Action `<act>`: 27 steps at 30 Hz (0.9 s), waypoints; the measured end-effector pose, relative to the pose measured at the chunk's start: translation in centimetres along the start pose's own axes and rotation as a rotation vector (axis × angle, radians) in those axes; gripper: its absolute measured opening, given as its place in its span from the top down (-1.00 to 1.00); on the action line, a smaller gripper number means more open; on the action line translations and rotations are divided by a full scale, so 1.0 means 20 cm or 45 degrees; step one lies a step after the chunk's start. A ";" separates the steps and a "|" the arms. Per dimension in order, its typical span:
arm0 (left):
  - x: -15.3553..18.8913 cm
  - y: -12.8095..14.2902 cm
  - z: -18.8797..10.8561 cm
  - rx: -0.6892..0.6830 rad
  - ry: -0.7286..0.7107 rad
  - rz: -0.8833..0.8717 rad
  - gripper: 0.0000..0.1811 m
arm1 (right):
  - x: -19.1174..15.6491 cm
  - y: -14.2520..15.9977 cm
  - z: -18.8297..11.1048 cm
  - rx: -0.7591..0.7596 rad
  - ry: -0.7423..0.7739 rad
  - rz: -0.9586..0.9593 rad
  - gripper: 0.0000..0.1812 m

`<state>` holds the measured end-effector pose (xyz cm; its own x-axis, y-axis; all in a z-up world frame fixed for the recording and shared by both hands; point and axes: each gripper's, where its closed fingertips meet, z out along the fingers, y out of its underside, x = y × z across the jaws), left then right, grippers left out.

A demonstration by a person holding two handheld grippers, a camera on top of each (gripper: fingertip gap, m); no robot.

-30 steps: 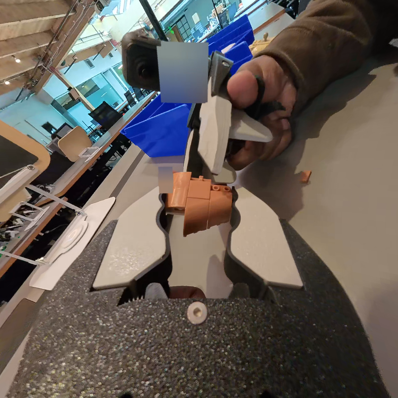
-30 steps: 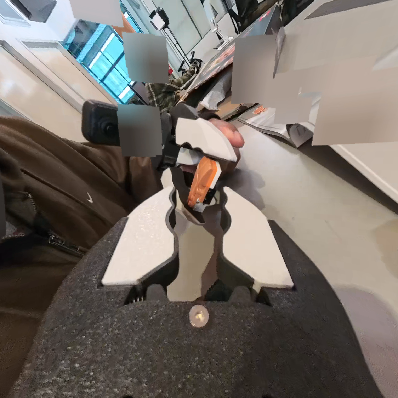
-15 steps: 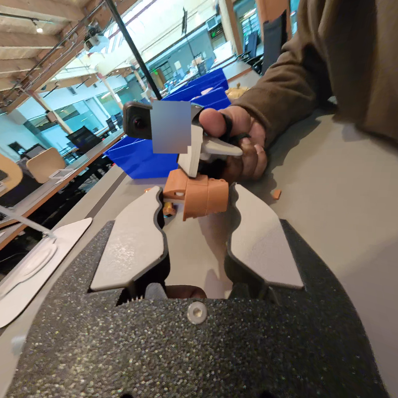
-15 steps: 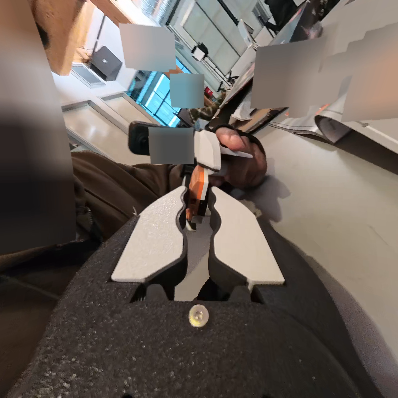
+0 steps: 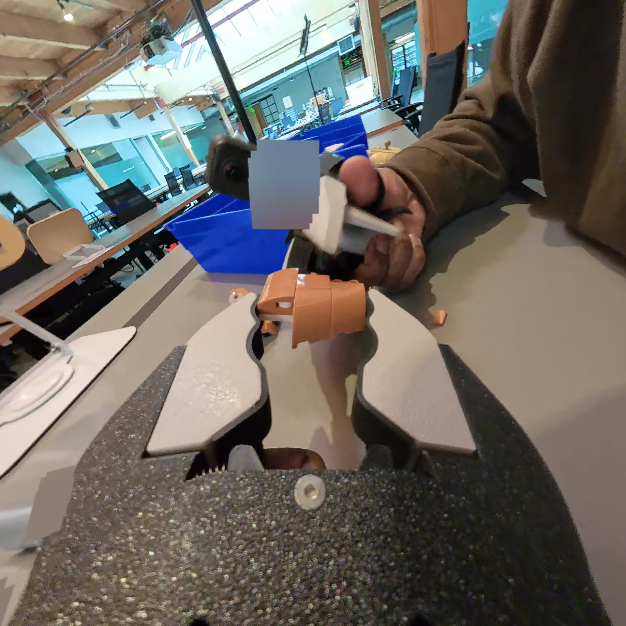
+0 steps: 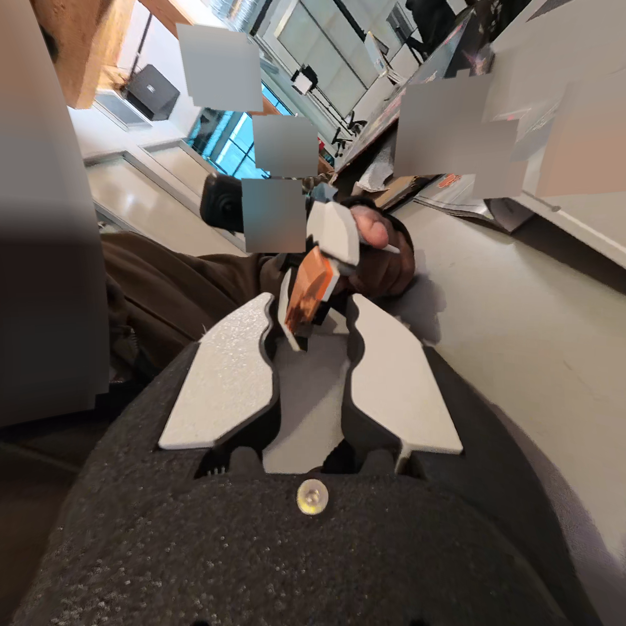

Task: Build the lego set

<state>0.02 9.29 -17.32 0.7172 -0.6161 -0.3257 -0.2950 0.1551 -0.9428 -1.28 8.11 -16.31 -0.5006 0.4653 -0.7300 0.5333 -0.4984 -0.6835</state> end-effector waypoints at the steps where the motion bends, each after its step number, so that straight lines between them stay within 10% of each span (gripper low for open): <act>1: -0.02 0.00 -0.01 0.001 -0.020 -0.030 0.38 | 0.00 -0.01 -0.01 -0.004 0.023 -0.028 0.54; 7: -0.11 0.01 -0.04 -0.001 -0.103 -0.143 0.38 | -0.01 0.03 -0.10 -0.170 0.279 -0.296 0.54; 14: -0.08 0.06 -0.01 -0.098 -0.115 -0.051 0.38 | 0.07 0.44 -0.29 -0.639 0.772 -0.482 0.62; 27: -0.08 0.07 0.02 -0.175 -0.201 -0.094 0.38 | 0.10 0.63 -0.32 -0.852 1.004 -0.452 0.75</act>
<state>-1.26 10.78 -18.22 0.8269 -0.4915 -0.2733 -0.3133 0.0009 -0.9496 8.84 7.52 -26.27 -0.2490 0.9606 -0.1236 0.8271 0.1444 -0.5432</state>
